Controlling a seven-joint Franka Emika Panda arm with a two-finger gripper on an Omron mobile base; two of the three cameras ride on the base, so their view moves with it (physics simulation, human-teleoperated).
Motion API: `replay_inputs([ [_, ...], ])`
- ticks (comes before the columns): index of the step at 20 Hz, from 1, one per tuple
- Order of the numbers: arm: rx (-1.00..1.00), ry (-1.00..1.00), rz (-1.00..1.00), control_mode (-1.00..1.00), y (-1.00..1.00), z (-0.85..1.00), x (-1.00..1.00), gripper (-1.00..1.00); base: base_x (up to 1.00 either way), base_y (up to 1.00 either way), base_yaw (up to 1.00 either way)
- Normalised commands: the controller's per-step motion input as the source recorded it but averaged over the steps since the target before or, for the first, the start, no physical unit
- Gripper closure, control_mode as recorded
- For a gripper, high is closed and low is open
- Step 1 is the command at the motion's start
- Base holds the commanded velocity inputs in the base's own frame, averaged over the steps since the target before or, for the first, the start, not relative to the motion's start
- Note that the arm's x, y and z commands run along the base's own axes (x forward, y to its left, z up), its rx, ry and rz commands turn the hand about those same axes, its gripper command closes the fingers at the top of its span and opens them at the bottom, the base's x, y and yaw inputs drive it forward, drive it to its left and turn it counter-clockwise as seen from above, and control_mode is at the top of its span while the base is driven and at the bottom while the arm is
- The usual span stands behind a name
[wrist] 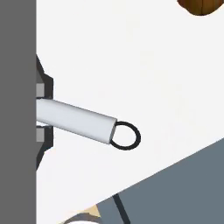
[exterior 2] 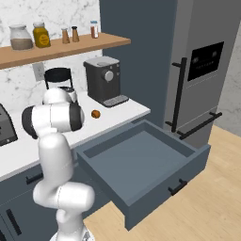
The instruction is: Pick the whisk from the drawer and place it on the counter.
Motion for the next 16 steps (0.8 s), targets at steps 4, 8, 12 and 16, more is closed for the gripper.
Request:
replay_inputs([
  [4,0.00,-0.16,0.00,-1.00,0.43,0.06,0.28,-1.00,0.00,0.00,0.00],
  [8,0.00,-0.09,0.00,-1.00,0.00,0.82,-0.26,-1.00,0.00,0.00,0.00],
  [12,0.05,-0.17,0.00,-1.00,-0.36,0.98,-1.00,-1.00,0.00,0.00,0.00],
  [16,0.21,-0.36,0.00,-1.00,-0.79,1.00,-1.00,-1.00,0.00,0.00,0.00],
])
